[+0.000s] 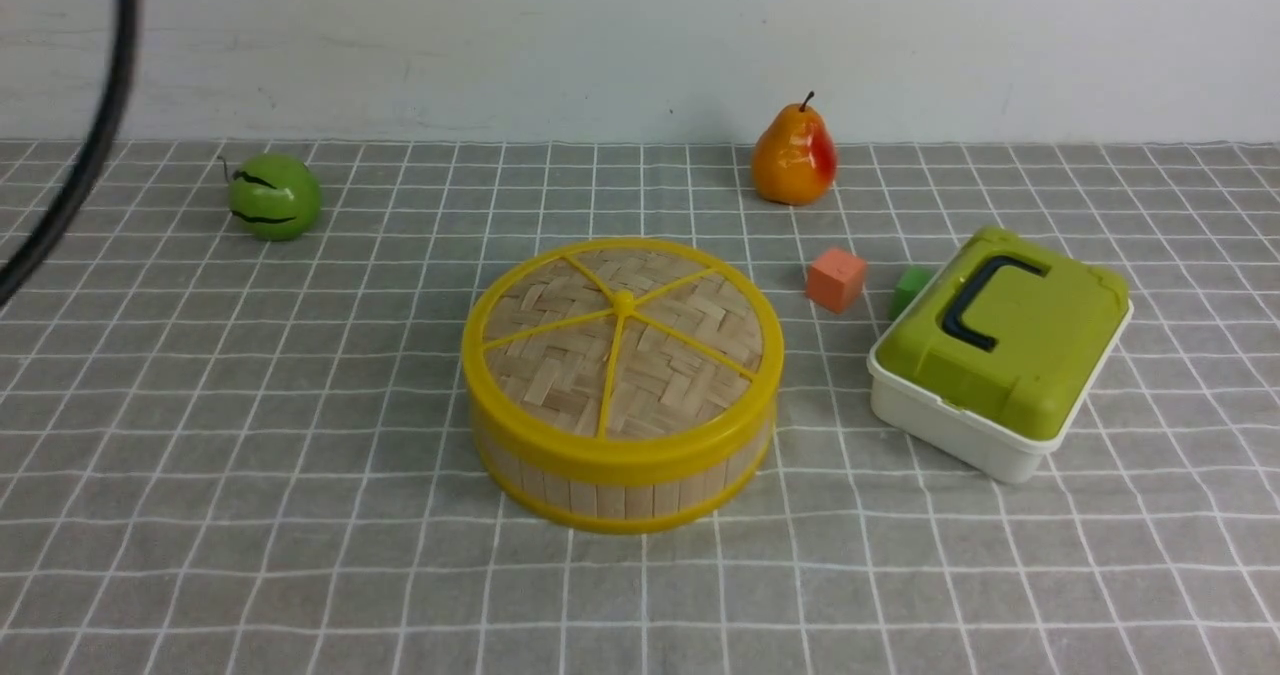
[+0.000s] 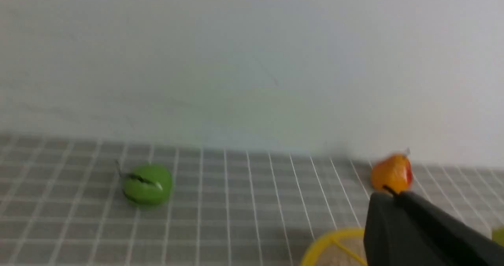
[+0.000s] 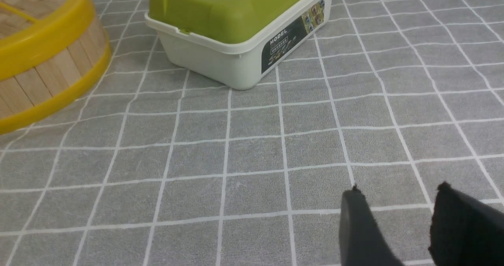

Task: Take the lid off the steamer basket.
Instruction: Use the left arm to lift the lid of the steamer

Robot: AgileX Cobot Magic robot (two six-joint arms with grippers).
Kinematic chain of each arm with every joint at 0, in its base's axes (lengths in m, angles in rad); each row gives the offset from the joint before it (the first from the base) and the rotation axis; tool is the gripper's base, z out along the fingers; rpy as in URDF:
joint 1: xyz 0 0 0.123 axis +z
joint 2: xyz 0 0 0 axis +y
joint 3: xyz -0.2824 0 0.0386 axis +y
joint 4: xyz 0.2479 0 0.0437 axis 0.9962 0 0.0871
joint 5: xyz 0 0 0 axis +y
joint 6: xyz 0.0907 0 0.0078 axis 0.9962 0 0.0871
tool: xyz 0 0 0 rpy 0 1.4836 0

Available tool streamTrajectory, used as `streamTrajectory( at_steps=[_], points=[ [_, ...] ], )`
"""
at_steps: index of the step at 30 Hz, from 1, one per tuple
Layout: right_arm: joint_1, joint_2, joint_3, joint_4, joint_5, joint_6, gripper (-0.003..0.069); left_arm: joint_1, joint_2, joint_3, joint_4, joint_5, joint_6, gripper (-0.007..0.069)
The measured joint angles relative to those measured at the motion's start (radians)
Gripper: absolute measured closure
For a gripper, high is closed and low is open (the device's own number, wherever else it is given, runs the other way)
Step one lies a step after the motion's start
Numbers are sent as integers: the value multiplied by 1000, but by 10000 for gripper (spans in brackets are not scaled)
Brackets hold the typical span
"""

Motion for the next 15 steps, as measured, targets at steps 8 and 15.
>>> streamTrajectory(
  at_steps=[8,15],
  points=[
    [0,0,0,0,0,0,418,-185,316,-297,-63,296,39,637],
    [0,0,0,0,0,0,418,-328,591,-516,-25,446,34,603]
  ],
)
